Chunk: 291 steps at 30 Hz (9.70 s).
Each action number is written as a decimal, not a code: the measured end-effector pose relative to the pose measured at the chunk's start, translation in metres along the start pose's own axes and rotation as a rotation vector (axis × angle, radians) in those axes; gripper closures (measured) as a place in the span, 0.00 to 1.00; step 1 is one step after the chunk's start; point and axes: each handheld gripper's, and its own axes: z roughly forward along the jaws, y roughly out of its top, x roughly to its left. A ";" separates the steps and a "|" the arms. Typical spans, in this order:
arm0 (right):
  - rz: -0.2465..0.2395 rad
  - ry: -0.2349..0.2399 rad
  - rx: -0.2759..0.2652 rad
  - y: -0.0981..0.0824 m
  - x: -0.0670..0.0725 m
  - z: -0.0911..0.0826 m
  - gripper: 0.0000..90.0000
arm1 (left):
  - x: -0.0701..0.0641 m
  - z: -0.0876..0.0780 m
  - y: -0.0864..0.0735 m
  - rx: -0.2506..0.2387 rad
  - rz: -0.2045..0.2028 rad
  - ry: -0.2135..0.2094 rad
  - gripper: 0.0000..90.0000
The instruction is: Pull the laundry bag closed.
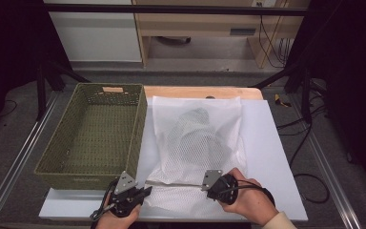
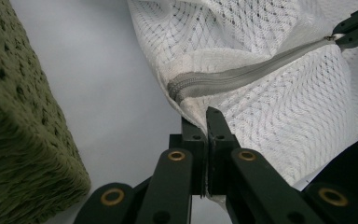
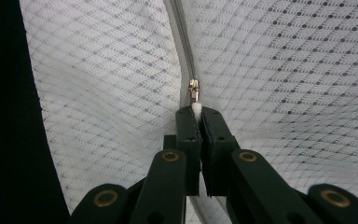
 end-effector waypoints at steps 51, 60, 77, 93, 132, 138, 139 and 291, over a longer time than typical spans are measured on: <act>-0.040 -0.007 0.063 -0.025 -0.010 -0.023 0.97 | -0.016 0.008 -0.017 0.029 0.000 0.020 0.98; -0.041 -0.012 0.090 -0.031 -0.013 -0.025 0.97 | -0.015 0.009 -0.016 0.030 -0.002 0.019 0.98; -0.011 -0.022 0.128 -0.056 -0.022 -0.032 0.97 | -0.011 0.011 -0.017 0.037 0.003 0.051 0.99; 0.008 -0.025 0.136 -0.070 -0.030 -0.041 0.97 | -0.011 0.013 -0.017 0.051 0.021 0.070 0.99; 0.065 -0.053 0.156 -0.102 -0.040 -0.057 0.97 | -0.014 0.015 -0.017 0.053 0.028 0.084 0.99; 0.078 -0.063 0.162 -0.110 -0.041 -0.057 0.97 | -0.011 0.014 -0.018 0.049 0.015 0.094 0.99; 0.084 -0.070 0.164 -0.112 -0.041 -0.057 0.97 | -0.010 0.013 -0.017 0.050 0.022 0.103 0.99; 0.554 -0.353 -0.309 -0.092 -0.071 -0.068 0.08 | -0.032 -0.017 0.069 -0.122 0.191 0.105 0.18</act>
